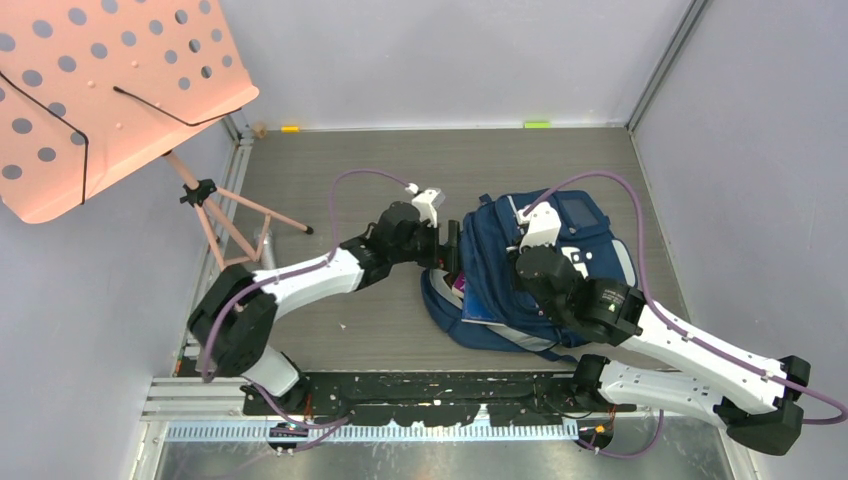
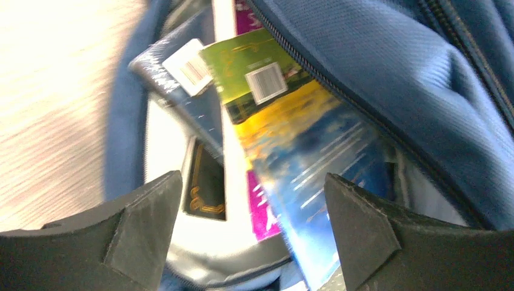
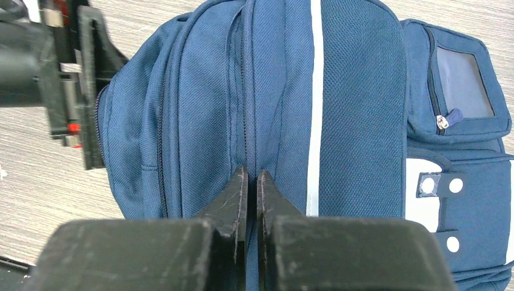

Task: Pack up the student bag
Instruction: Place the book in the student bag, then adjust the student bag at the center of the board.

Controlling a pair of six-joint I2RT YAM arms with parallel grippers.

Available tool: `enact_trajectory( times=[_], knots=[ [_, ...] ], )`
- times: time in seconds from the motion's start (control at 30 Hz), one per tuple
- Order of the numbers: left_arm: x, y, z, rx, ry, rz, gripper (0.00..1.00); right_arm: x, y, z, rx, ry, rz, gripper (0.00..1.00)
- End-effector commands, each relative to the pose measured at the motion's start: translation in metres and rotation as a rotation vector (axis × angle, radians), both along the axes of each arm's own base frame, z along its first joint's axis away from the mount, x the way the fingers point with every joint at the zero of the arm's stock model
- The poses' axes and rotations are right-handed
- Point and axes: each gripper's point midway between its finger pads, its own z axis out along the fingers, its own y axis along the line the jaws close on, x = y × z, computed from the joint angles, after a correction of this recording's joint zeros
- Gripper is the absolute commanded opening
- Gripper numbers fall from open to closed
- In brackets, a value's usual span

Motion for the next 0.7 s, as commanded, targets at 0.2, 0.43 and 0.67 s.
enact_trajectory(
  times=[0.2, 0.43, 0.67],
  knots=[
    [0.012, 0.071, -0.024, 0.409, -0.144, 0.013, 0.95, 0.007, 0.011, 0.029, 0.143, -0.075, -0.028, 0.01],
    [0.026, 0.068, -0.065, 0.568, -0.074, -0.033, 1.00, 0.005, 0.010, 0.024, 0.136, -0.050, -0.028, 0.01],
    [0.049, 0.073, -0.076, 0.652, -0.114, 0.022, 0.24, 0.003, 0.008, 0.011, 0.114, -0.035, -0.024, 0.01]
  ],
)
